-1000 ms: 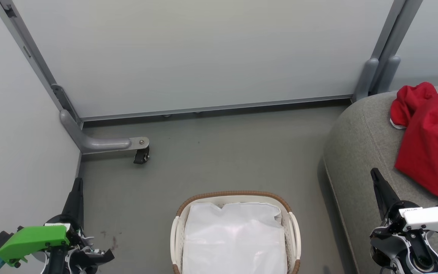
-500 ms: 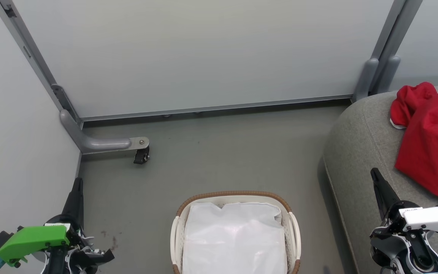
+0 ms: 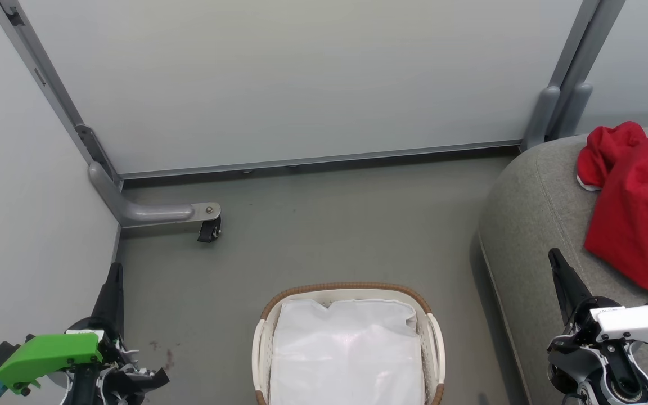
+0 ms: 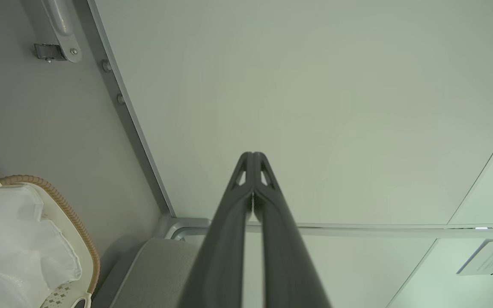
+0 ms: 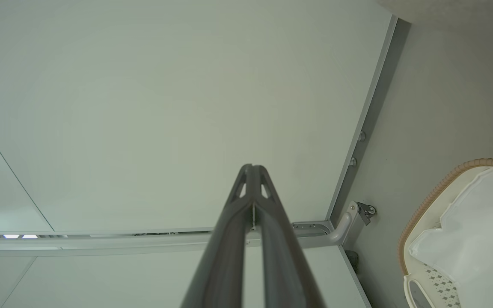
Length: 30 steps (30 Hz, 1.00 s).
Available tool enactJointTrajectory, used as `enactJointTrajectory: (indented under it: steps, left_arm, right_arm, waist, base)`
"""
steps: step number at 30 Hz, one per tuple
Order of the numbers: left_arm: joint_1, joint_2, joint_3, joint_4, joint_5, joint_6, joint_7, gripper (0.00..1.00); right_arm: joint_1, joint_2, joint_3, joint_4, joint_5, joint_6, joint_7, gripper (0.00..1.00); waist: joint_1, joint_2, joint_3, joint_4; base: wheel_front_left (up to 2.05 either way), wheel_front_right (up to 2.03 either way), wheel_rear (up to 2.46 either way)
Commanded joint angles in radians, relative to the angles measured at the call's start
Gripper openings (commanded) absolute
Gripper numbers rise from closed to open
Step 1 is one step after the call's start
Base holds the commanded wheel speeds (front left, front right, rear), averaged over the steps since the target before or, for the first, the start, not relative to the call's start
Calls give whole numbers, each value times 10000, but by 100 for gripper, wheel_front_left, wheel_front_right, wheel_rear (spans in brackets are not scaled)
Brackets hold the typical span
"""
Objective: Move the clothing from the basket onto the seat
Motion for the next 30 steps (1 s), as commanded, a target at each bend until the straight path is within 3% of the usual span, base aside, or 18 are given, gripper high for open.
enactJointTrajectory:
  steps: [1, 30]
  left_arm:
    - [-106, 55, 20, -5, -28, -63, 41, 0]
    - [-106, 55, 20, -8, -29, -63, 40, 0]
  right_arm:
    - [101, -60, -15, -24, 32, -3, 14, 0]
    - [102, -60, -14, -24, 32, -3, 13, 0]
  waist:
    - [0, 0, 0, 0]
    - [0, 0, 0, 0]
  base:
    - [0, 0, 0]
    - [0, 0, 0]
